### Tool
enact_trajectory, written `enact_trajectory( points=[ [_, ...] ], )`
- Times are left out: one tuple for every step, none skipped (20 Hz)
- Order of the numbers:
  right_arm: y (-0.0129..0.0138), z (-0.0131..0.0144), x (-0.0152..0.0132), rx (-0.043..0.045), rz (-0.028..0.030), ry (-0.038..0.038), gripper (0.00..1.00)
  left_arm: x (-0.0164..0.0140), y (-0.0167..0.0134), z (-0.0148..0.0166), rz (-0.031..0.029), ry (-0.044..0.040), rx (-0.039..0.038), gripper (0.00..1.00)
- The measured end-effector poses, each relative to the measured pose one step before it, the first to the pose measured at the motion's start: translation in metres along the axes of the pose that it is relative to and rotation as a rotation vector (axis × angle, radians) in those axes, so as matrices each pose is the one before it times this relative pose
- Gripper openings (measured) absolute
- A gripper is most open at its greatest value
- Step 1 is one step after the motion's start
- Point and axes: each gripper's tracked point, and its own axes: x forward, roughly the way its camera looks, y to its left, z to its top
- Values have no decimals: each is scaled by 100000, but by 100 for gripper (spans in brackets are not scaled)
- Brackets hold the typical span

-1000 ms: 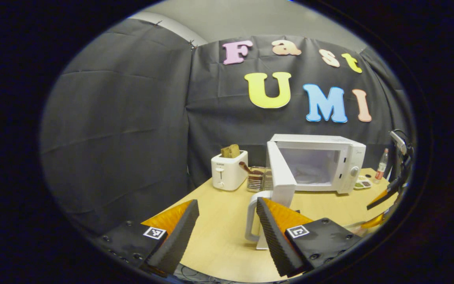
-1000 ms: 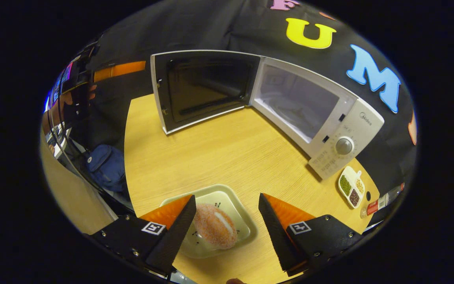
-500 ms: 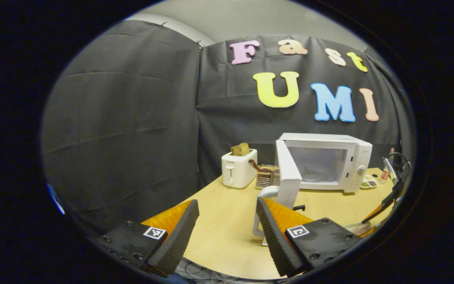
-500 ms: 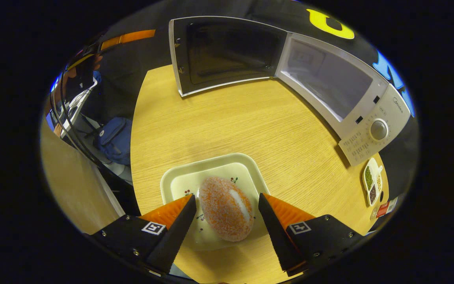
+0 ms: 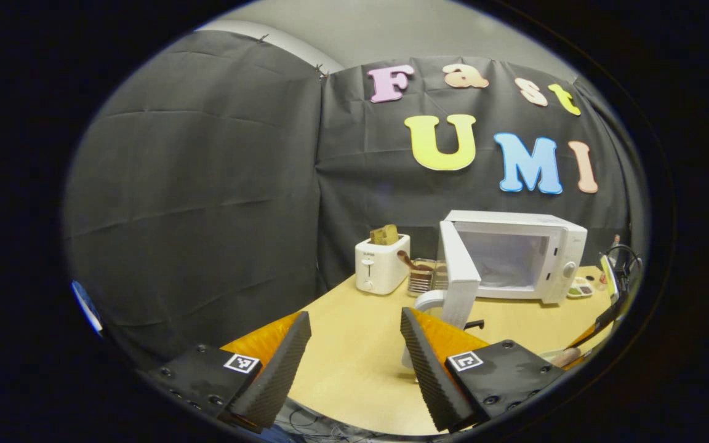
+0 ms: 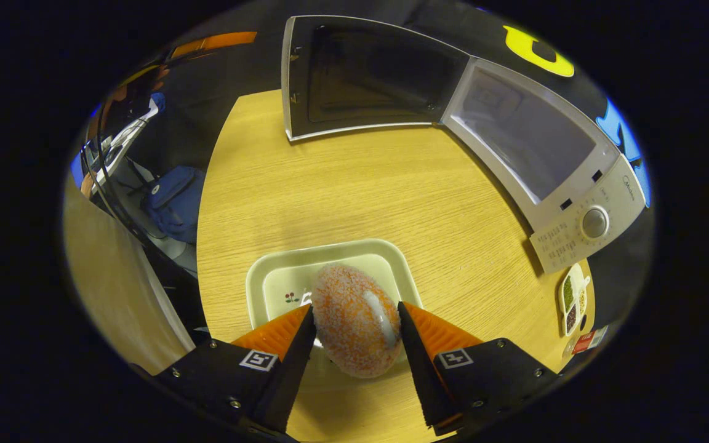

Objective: Open the microwave oven with the left hand, put the food in, and close the microwave oven.

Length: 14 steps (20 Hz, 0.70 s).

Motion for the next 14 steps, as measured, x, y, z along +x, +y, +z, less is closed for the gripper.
enact_trajectory(
  points=[
    [-580, 817, -277, -796, -1780, -1767, 79, 193, -119, -80, -173, 199, 78, 96],
    [-601, 754, -262, -634, -1813, -1644, 79, 185, -193, 17, -309, -77, -26, 95],
    [-623, 872, -359, -434, -1765, -1710, 79, -46, -198, 248, -387, -422, -143, 95],
    [-548, 884, -287, -99, -1638, -1562, 79, 50, -147, 196, -470, -256, -75, 95],
    [-613, 837, -154, -83, -1736, -1709, 79, 164, -240, -58, -319, -175, 224, 95],
    [-607, 845, -75, -291, -1710, -1467, 79, 214, -104, 54, -316, 60, 311, 95],
    [-667, 868, -161, -808, -1726, -1489, 79, 29, 46, -129, -218, 78, 155, 95],
    [-677, 895, -90, -1160, -1804, -1449, 79, 17, -7, 168, -173, -15, -35, 95],
    [-674, 864, -33, -1139, -1794, -1462, 79, 154, 3, -27, 112, -38, -106, 95],
    [-616, 837, 100, -775, -1537, -1196, 79, 48, 56, 95, 89, -174, -177, 95],
    [-654, 806, 127, -239, -1512, -1320, 79, -24, 53, 43, 282, -10, -74, 95],
    [-700, 882, 180, -165, -1535, -1337, 79, 16, 112, 91, 399, 56, 16, 95],
    [-693, 755, 296, -60, -1311, -1116, 79, 2, 198, -146, 338, -31, 30, 95],
    [-797, 654, 295, 200, -1360, -1020, 79, -33, 167, 0, 455, 65, 109, 95]
  ],
)
